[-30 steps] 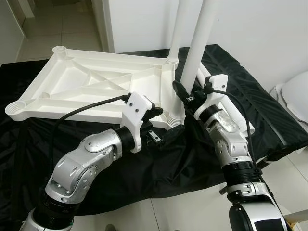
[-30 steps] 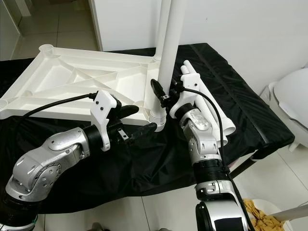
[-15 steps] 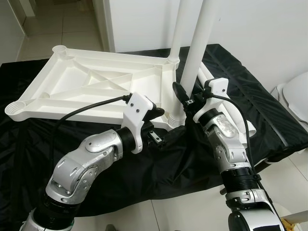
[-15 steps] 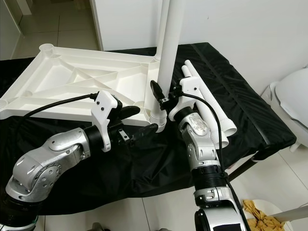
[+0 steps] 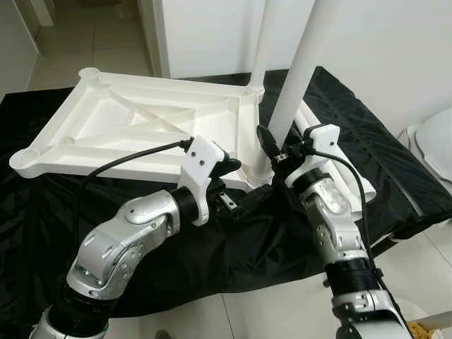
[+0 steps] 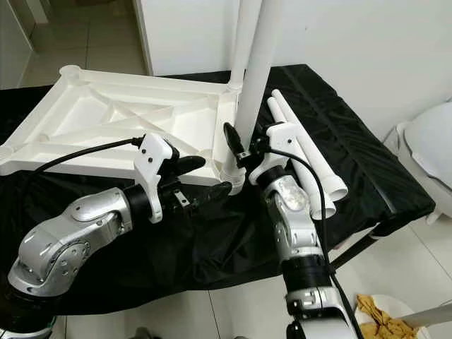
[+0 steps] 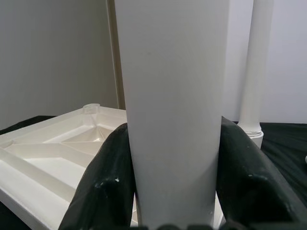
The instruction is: Building children table
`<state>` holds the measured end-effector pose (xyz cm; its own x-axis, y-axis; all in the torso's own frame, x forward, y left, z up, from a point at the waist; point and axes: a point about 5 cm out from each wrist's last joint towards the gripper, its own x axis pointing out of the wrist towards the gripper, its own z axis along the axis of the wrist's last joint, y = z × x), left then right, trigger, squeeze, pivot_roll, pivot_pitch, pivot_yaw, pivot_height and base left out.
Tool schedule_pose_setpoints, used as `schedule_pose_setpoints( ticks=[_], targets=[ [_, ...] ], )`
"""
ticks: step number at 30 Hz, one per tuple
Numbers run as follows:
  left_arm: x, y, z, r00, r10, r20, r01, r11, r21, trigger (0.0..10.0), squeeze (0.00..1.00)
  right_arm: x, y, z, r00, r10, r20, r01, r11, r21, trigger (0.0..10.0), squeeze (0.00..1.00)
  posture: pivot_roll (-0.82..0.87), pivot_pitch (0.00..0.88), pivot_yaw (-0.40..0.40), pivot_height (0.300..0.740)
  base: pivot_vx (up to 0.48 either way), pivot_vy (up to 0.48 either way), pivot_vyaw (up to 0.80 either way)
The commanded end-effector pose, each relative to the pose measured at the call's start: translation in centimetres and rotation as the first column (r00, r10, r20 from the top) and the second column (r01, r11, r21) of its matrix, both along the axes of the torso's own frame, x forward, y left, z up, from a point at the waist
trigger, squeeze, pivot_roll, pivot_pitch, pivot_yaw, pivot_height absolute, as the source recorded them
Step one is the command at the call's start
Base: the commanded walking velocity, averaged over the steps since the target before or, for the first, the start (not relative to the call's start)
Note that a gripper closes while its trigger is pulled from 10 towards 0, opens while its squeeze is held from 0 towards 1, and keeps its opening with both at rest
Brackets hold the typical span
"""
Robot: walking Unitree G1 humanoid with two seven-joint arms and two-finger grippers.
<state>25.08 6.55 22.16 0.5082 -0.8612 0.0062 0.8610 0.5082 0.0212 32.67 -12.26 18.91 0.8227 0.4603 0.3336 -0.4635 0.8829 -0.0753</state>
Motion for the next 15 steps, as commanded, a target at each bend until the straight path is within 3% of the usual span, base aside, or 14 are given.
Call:
schedule_pose_setpoints(
  ticks=[1, 15],
  targets=[
    [-0.30, -0.03, 0.08, 0.999, -0.037, -0.002, 0.037, 0.999, 0.008, 10.0, 0.00, -0.55, -0.43, -6.13, 0.961, -0.029, -0.274, 0.011, 0.998, -0.065, 10.0, 0.00, -0.02, 0.091, 0.003, 0.740, 0.000, 0.000, 0.00],
    [-0.31, 0.03, 0.12, 0.999, -0.037, -0.004, 0.037, 0.999, 0.008, 10.0, 0.00, -0.26, -0.58, -6.89, 0.942, -0.092, -0.324, 0.081, 0.996, -0.045, 10.0, 0.00, -0.02, 0.094, 0.006, 0.740, 0.000, 0.000, 0.00]
  ],
)
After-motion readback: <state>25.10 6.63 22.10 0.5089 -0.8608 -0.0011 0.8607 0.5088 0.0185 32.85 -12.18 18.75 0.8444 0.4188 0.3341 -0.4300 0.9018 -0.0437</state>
